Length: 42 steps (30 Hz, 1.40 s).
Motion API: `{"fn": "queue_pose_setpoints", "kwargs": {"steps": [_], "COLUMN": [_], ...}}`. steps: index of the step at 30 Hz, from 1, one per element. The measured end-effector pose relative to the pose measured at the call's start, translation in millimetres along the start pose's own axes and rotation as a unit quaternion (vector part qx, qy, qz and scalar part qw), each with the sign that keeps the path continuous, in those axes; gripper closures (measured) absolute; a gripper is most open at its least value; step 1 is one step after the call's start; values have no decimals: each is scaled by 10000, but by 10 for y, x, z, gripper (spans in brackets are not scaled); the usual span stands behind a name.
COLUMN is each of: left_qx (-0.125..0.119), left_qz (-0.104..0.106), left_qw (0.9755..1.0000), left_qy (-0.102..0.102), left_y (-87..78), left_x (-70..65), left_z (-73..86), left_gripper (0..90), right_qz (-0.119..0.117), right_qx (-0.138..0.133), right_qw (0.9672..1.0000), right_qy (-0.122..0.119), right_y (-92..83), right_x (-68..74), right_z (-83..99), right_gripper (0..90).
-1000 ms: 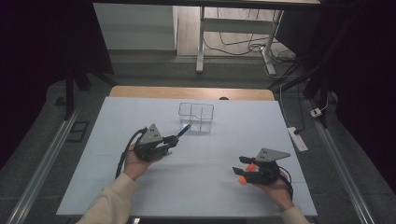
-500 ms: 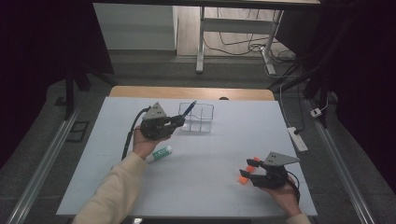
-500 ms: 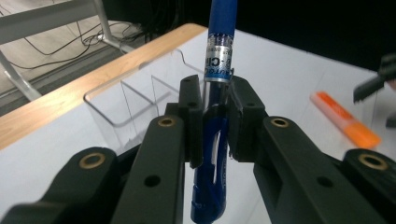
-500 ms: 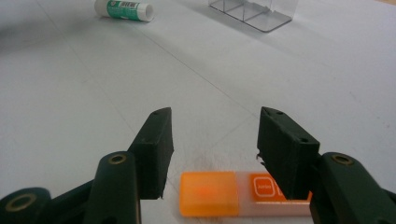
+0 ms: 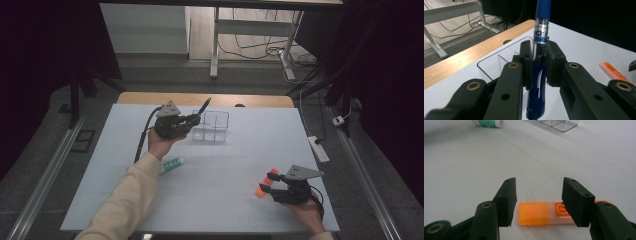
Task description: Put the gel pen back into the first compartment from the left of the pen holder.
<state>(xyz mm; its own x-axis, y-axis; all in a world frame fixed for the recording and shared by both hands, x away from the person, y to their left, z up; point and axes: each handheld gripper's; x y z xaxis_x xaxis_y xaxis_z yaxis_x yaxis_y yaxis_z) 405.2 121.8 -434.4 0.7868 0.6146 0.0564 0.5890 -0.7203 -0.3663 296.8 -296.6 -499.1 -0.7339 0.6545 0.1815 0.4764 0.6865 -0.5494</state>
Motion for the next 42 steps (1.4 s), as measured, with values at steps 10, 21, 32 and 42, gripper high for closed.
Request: {"fn": "queue_pose_setpoints", "kwargs": {"steps": [10, 21, 32, 42], "left_qx": [-42, -339, -201, -260], "left_qz": [7, 133, 47, -76], "left_qw": [9999, 9982, 9984, 9979], "left_qy": [-108, -472, -519, -587], "left_y": [132, 267, 403, 588], "left_x": [96, 246, 352, 445], "left_z": [-93, -177, -143, -59], "left_gripper": [776, 776, 775, 774], "right_qz": [12, 50, 122, 91], "right_qx": [23, 31, 132, 141], "right_qw": [10000, 10000, 9998, 9998], "right_qy": [9, 61, 100, 115], "right_y": [4, 4, 18, 37], "right_x": [-12, -27, -38, -27], "right_z": [9, 9, 30, 39], "right_gripper": [451, 451, 451, 450]}}
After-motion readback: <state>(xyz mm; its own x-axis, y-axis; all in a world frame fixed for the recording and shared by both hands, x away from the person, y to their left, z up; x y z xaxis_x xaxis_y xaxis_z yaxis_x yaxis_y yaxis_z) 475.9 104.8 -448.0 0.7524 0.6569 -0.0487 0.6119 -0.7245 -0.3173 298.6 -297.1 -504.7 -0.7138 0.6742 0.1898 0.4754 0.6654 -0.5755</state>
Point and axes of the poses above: each handheld gripper's, and its own axes: y roughly forward along the jaws, z roughly out of its underside, x roughly to its left, and after that the axes turned 9 degrees about y, right-handed
